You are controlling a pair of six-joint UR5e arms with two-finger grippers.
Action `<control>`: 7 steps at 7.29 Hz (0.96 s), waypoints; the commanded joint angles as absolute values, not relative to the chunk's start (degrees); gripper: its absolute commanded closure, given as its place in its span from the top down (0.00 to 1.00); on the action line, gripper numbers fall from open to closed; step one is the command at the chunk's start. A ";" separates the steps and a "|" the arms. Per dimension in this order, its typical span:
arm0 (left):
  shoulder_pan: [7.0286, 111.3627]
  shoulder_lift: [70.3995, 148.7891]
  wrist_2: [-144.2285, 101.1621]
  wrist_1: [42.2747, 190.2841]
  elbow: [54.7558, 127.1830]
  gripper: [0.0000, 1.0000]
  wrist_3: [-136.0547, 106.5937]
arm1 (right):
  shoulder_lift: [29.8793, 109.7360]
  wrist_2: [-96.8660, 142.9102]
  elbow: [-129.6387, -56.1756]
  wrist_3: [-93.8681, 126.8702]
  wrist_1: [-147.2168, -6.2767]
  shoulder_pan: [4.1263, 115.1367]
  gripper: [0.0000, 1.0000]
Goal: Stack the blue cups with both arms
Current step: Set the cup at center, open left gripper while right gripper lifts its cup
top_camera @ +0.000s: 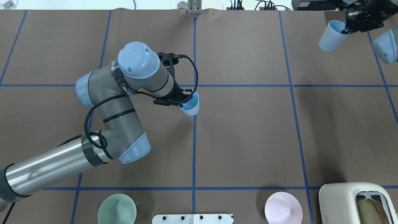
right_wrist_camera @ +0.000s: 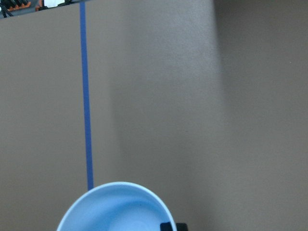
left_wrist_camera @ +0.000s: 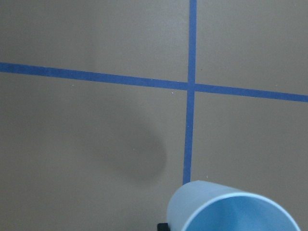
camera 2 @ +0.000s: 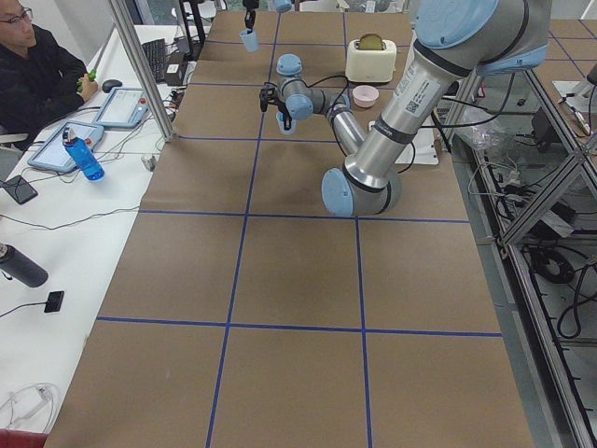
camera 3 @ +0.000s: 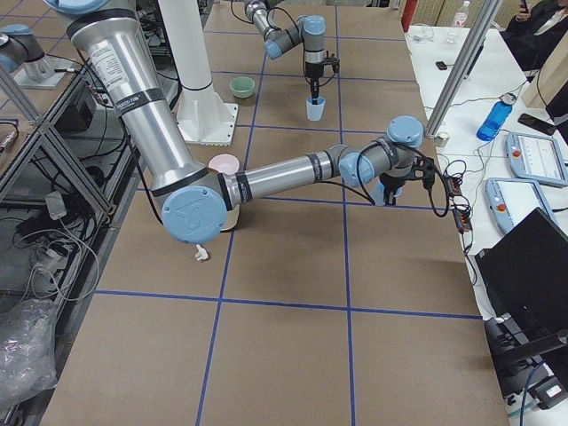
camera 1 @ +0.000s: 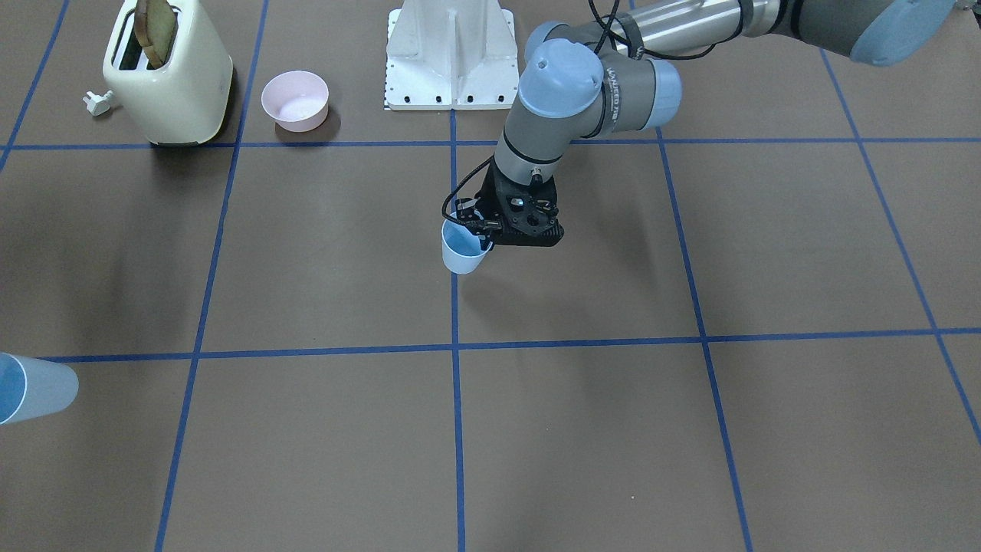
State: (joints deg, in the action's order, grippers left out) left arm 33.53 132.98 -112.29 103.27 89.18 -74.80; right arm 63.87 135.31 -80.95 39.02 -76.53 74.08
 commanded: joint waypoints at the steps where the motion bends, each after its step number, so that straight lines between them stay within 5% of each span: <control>1: 32.00 133.68 -110.31 105.28 86.06 0.00 -74.88 | 61.18 135.09 -81.65 39.64 -79.62 73.92 0.00; 7: 31.29 133.95 -109.86 107.05 84.46 0.00 -74.62 | 59.68 134.74 -83.58 39.73 -82.18 74.27 0.00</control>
